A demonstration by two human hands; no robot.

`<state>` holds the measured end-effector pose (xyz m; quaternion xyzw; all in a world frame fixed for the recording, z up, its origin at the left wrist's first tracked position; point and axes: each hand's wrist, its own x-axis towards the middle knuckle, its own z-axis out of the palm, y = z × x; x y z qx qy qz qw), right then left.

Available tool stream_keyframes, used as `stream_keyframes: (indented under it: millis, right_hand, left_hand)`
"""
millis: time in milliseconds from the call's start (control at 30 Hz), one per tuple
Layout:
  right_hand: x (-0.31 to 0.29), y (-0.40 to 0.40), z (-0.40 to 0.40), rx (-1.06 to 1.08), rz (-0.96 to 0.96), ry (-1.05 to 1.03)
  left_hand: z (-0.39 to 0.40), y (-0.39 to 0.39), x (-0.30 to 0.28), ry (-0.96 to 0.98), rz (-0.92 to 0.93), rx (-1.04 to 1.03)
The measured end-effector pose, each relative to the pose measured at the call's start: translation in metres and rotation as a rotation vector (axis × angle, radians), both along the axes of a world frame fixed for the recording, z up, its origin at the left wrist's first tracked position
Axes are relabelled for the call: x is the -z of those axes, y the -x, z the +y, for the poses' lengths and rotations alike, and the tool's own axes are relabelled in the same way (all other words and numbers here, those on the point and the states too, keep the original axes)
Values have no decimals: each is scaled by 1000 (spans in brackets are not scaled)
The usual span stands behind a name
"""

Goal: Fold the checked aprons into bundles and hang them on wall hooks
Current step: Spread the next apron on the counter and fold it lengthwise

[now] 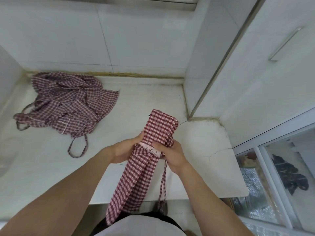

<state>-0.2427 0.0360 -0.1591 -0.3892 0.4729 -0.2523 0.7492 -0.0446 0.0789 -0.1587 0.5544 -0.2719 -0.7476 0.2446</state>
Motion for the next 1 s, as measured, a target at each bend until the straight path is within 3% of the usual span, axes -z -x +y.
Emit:
stream_keyframes:
  millis: [167,267,333,400,533,700,833,1000]
  right_hand:
    - [7,12,-14,278,-185,-301]
    - [12,18,-18,369,-150,-294]
    - [17,18,-16,388,-7,-120]
    - [19,19,-11,346,254,182]
    - [21,26,-1,102,519,742]
    - [22,36,-1,-259,337,1107]
    - [10,49,-9,-409,307,998]
    - [5,50,-13,-598,303,1238]
  left_hand:
    - [33,17,20,-75,-26,47]
    - [38,28,22,-86,-62,47]
    - [37,31,19,-89,-127,140]
    - [34,30,11,-96,-190,215]
    - [29,28,-3,-136,-268,268]
    - [34,29,-18,-128,-162,58]
    - [45,21,-12,-178,-22,-112]
    - [50,24,-10,-267,193,-229]
